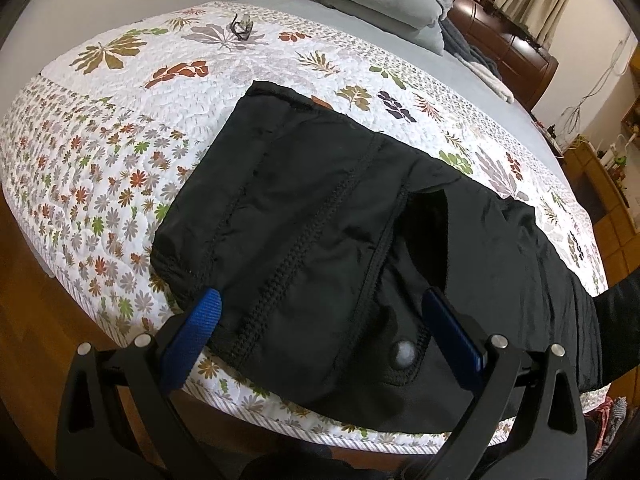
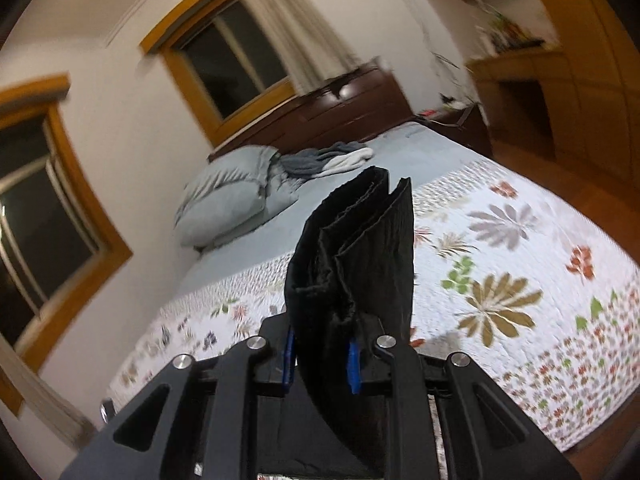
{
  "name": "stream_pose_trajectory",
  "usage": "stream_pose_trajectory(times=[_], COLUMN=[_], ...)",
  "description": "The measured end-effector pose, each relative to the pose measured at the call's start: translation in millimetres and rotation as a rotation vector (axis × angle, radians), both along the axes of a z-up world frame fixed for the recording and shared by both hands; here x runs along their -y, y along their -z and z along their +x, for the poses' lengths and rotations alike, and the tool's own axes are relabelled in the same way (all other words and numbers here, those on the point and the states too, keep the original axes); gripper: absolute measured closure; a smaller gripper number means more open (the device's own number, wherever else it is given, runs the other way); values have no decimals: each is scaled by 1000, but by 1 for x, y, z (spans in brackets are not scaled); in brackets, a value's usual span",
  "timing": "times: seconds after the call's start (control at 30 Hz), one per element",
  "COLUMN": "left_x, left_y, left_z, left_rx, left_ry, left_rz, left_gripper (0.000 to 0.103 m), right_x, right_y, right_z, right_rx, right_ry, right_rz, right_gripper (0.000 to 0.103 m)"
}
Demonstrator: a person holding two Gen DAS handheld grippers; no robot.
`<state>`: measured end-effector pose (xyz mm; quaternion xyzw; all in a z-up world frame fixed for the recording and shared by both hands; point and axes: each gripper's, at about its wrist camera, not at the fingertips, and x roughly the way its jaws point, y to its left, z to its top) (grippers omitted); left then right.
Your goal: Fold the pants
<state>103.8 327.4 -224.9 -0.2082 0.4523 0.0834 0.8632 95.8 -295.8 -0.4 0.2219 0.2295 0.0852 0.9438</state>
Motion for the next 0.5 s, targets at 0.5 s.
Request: stream_pose_trajectory(times=[0.5], left_x=[-1], left_y=[0], left_z=[-2], left_rx=[5], left_ry=[10], left_rz=[-7], left_gripper=[3], right_x=[-170], right_y=[9], right_z=[23], right_rx=[-39], right_ry=[-152], right_rz=[-398], right_gripper=[83])
